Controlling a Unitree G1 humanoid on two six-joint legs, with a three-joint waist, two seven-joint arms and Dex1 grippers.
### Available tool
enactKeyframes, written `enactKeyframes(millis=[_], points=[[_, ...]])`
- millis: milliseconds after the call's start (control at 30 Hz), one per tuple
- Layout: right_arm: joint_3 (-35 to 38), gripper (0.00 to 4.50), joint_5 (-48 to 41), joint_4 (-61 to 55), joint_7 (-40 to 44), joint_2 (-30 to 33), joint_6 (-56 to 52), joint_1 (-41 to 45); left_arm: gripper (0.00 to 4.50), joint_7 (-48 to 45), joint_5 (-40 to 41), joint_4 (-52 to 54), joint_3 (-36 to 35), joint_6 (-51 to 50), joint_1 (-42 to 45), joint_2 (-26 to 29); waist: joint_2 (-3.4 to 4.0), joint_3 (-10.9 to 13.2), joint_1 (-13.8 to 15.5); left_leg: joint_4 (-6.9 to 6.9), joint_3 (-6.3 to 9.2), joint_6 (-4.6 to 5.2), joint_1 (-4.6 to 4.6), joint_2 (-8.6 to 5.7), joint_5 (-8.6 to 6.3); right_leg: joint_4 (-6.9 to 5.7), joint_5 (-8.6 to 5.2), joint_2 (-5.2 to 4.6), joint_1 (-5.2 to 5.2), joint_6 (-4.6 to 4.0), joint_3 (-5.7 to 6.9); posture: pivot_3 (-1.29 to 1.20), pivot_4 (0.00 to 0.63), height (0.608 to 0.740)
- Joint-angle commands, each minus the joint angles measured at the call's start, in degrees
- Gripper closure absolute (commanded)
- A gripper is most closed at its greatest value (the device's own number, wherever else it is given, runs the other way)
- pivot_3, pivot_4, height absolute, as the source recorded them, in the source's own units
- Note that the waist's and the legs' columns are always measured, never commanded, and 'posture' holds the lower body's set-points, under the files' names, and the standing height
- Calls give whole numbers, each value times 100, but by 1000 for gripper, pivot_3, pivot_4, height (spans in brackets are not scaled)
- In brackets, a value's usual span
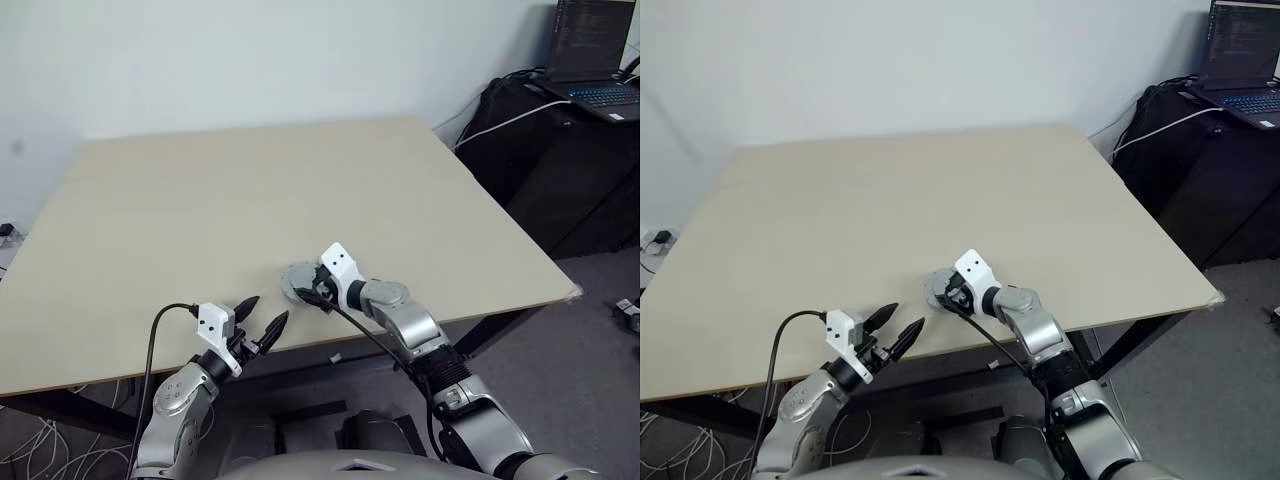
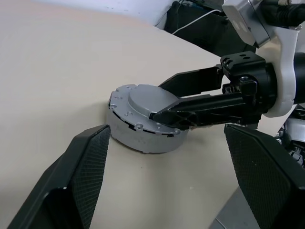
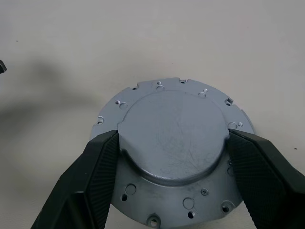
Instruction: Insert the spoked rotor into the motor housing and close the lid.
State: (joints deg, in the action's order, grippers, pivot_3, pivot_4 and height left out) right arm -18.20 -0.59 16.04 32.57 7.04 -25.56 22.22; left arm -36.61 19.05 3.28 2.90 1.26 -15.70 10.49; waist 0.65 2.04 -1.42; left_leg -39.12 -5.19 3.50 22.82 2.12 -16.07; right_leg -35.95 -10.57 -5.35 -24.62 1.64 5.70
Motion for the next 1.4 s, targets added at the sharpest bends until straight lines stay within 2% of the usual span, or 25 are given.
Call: enactKeyframes(millis=[33, 367, 1400], points=[[12, 1263, -75, -243, 91, -37, 214, -25, 457, -42, 35, 132, 16, 65, 63, 21, 0, 0, 1, 0, 0, 0, 0, 0, 0, 0, 0, 0, 0, 0, 0, 0, 0, 740], [140, 1263, -92, -131, 22, -76, 492, -55, 457, -88, 50, 65, -18, 50, 112, 45, 0, 0, -7, 1, -3, 24, 6, 0, 13, 4, 0, 2, -4, 0, -3, 0, 0, 740], [-248, 1263, 323, -191, -106, -56, -372, 160, 457, -89, 54, 36, -31, 54, 70, 24, -1, -3, -11, 0, -4, 24, -1, 1, 13, 2, 0, 2, 0, -1, -4, 0, 0, 740]])
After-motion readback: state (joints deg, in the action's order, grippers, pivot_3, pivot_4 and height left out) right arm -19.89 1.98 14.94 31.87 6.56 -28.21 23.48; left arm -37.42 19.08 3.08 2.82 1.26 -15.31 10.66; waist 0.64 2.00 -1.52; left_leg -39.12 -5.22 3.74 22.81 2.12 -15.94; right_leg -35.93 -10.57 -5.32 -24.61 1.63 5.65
